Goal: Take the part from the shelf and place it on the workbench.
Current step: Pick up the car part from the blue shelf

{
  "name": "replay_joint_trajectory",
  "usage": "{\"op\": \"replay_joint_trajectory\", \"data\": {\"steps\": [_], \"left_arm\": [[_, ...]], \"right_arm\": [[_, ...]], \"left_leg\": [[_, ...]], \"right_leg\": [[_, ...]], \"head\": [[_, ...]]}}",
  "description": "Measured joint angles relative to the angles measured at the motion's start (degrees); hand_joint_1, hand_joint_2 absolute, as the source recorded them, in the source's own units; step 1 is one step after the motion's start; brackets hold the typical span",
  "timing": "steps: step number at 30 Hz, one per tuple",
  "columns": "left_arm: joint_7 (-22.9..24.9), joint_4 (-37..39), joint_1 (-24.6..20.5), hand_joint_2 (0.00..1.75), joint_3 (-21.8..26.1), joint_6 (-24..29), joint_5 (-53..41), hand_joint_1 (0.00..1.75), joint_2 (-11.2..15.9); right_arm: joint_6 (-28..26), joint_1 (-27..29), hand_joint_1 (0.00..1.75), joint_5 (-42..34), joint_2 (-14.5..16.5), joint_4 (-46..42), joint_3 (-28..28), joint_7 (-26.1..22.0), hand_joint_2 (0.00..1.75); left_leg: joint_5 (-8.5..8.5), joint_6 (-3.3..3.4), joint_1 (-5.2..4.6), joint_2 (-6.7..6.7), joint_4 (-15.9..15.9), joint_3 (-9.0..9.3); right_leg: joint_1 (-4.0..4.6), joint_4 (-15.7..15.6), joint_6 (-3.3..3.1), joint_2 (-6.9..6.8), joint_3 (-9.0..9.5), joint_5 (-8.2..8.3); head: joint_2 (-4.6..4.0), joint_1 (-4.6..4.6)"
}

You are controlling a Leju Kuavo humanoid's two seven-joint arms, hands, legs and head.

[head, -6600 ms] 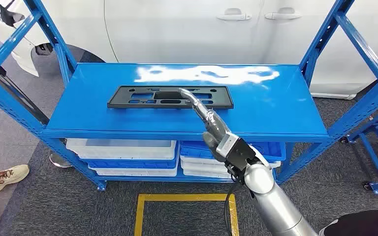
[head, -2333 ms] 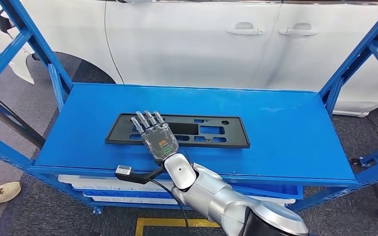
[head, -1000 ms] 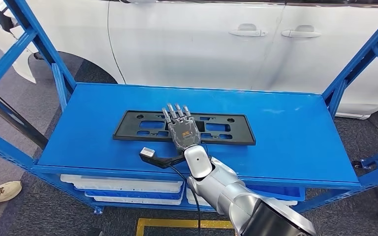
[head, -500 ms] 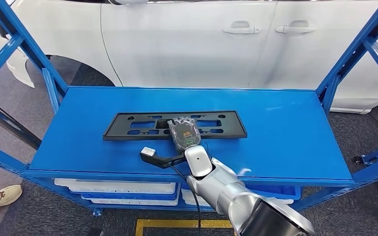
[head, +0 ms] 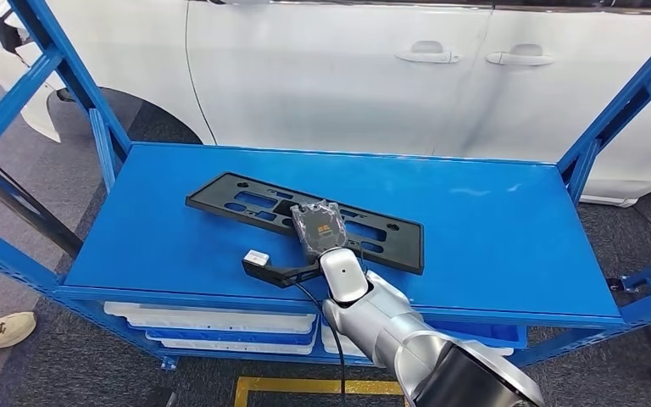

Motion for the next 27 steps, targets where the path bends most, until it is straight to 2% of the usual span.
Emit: {"op": "replay_joint_trajectory", "data": {"steps": [1, 2, 3, 6, 7, 10, 11, 14, 15, 16, 17, 18, 19, 21, 22, 24, 25, 27], "left_arm": [[-0.3, 0.0, -0.1, 1.75, 0.1, 0.6, -0.1, 0.0, -0.1], [-0.5, 0.0, -0.1, 1.75, 0.4, 1.5, -0.1, 0.0, -0.2], [-0.8, 0.0, -0.2, 1.75, 0.7, 2.4, -0.1, 0.0, -0.3], [-2.3, 0.0, -0.2, 1.75, 2.0, 3.6, 0.7, 0.0, -0.3], [-2.8, 0.0, -0.2, 1.75, 2.6, 3.7, 1.0, 0.0, -0.3], [-3.6, 0.0, -0.2, 1.75, 4.0, 3.8, 1.8, 0.0, -0.5], [-3.7, 0.0, -0.1, 1.75, 4.3, 3.8, 1.9, 0.0, -0.6], [-3.7, 0.0, -0.1, 1.75, 4.4, 3.8, 2.0, 0.0, -0.6], [-3.7, 0.0, -0.1, 1.75, 4.5, 3.8, 2.1, 0.0, -0.6], [-3.8, 0.0, 0.0, 1.75, 4.8, 3.8, 2.3, 0.0, -0.6], [-3.9, 0.0, 0.3, 1.75, 5.4, 3.7, 2.7, 0.0, -0.7], [-4.5, 0.0, 0.6, 1.75, 6.5, 3.1, 3.1, 0.0, -0.9], [-5.5, 0.0, 1.0, 1.75, 7.6, 2.5, 3.6, 0.0, -1.0], [-7.9, 0.0, 1.7, 1.75, 9.7, 1.5, 4.5, 0.0, -1.3], [-9.0, 0.0, 1.9, 1.75, 10.3, 2.0, 4.7, 0.0, -1.5], [-11.5, -0.5, 2.2, 1.75, 11.3, 3.6, 4.8, 0.0, -1.8], [-13.1, -0.9, 2.3, 1.75, 11.7, 4.4, 4.2, 0.0, -2.0], [-15.2, -1.7, 2.5, 1.75, 12.3, 5.1, 2.9, 0.0, -2.1]], "right_arm": [[-0.4, 0.0, 1.75, -0.3, 0.0, -0.2, -0.3, -0.6, 1.75], [-0.8, 0.0, 1.75, -0.7, 0.0, -0.7, -0.8, -1.5, 1.75], [-1.1, 0.2, 1.75, -0.9, 0.0, -1.6, -1.5, -2.8, 1.75], [-1.4, 1.7, 1.75, -3.4, 0.1, -8.2, -6.3, -10.7, 1.75], [-1.5, 2.2, 1.75, -5.6, 0.2, -11.4, -8.6, -14.1, 1.75], [-1.6, 2.7, 1.75, -14.1, 0.5, -19.6, -13.8, -21.8, 1.75], [-1.6, 2.7, 1.75, -15.7, 0.6, -20.7, -14.5, -22.7, 1.75], [-1.6, 2.7, 1.75, -16.2, 0.6, -21.2, -14.7, -23.0, 1.75], [-1.3, 2.7, 1.75, -17.7, 0.6, -22.0, -15.2, -23.6, 1.75], [-0.9, 2.7, 1.75, -19.7, 0.6, -23.2, -15.7, -24.4, 1.75], [0.8, 3.0, 1.75, -24.9, 0.4, -26.5, -16.9, -26.0, 1.75], [5.2, 3.8, 1.75, -36.0, -0.2, -33.5, -18.8, -28.8, 1.75], [11.9, 5.0, 1.75, -49.7, -1.3, -41.8, -20.7, -31.4, 1.75], [26.5, 7.9, 1.75, -76.8, -4.0, -58.1, -24.1, -35.6, 1.75], [31.5, 8.9, 1.75, -84.4, -5.0, -62.7, -25.1, -35.8, 1.75], [37.4, 10.6, 1.75, -92.7, -6.5, -68.6, -26.2, -35.1, 1.75], [40.5, 11.7, 1.75, -95.6, -7.6, -71.1, -26.5, -34.8, 1.75], [47.4, 14.5, 1.75, -99.3, -10.0, -75.6, -26.7, -35.2, 1.75]], "left_leg": [[-0.05, -0.12, -0.14, -0.03, 0.1, 0.0], [-0.07, -0.33, -0.22, -0.04, 0.1, -0.05], [-0.07, -0.6, -0.29, -0.01, 0.1, -0.13], [-0.16, -1.63, -0.27, 0.18, 0.0, -0.13], [-0.76, -1.94, -0.22, 0.21, 0.6, -0.41], [-4.66, -2.46, -0.05, 0.23, 6.8, -3.13], [-5.46, -2.51, -0.02, 0.23, 8.3, -3.79], [-5.8, -2.54, -0.01, 0.23, 9.0, -4.11], [-6.35, -2.6, 0.0, 0.23, 10.3, -4.74], [-6.99, -2.67, 0.01, 0.23, 12.0, -5.51], [-7.13, -2.81, 0.05, 0.24, 13.6, -6.25], [-5.84, -2.92, 0.14, 0.22, 11.5, -5.12], [-4.09, -2.68, 0.17, 0.16, 8.2, -3.54], [-0.86, -1.86, 0.17, 0.02, 0.9, -0.11], [-0.78, -1.25, 0.18, 0.0, 0.6, -0.15], [-0.65, -0.45, 0.27, 0.06, 0.5, -0.05], [-0.6, -0.1, 0.31, 0.08, 0.4, 0.0], [-0.64, 0.32, 0.21, 0.05, 0.4, 0.01]], "right_leg": [[0.17, -4.0, -0.4, -0.02, 1.89, 1.57], [0.33, -7.0, -0.72, -0.04, 3.25, 2.57], [0.5, -8.6, -0.93, -0.02, 3.93, 2.91], [0.43, -9.6, -1.48, 0.12, 4.14, 3.12], [0.26, -9.9, -1.76, 0.11, 4.29, 3.3], [0.07, -10.4, -2.25, -0.12, 4.53, 3.49], [0.1, -10.4, -2.29, -0.17, 4.54, 3.47], [0.12, -10.4, -2.31, -0.2, 4.54, 3.46], [0.14, -10.4, -2.32, -0.24, 4.54, 3.45], [0.16, -10.4, -2.34, -0.28, 4.54, 3.43], [0.16, -10.3, -2.35, -0.33, 4.54, 3.41], [0.17, -10.0, -2.09, -0.3, 4.47, 3.19], [0.21, -9.7, -1.68, -0.27, 4.31, 3.02], [0.3, -9.1, -0.72, -0.19, 4.04, 2.72], [0.3, -9.0, -0.38, -0.21, 3.94, 2.64], [0.11, -7.2, 0.24, -0.2, 3.21, 1.25], [0.0, -4.6, 0.56, -0.2, 2.06, -0.27], [-0.13, 3.0, 0.98, -0.2, -1.5, -3.67]], "head": [[0.0, -0.01], [0.01, -0.03], [0.01, -0.04], [0.01, -0.05], [0.01, -0.13], [0.0, -0.41], [0.0, -0.43], [0.0, -0.42], [0.0, -0.42], [0.0, -0.42], [0.0, -0.42], [0.0, -0.43], [0.0, -0.43], [0.01, -0.43], [0.01, -0.45], [0.01, -0.39], [0.01, -0.35], [0.01, -0.24]]}}
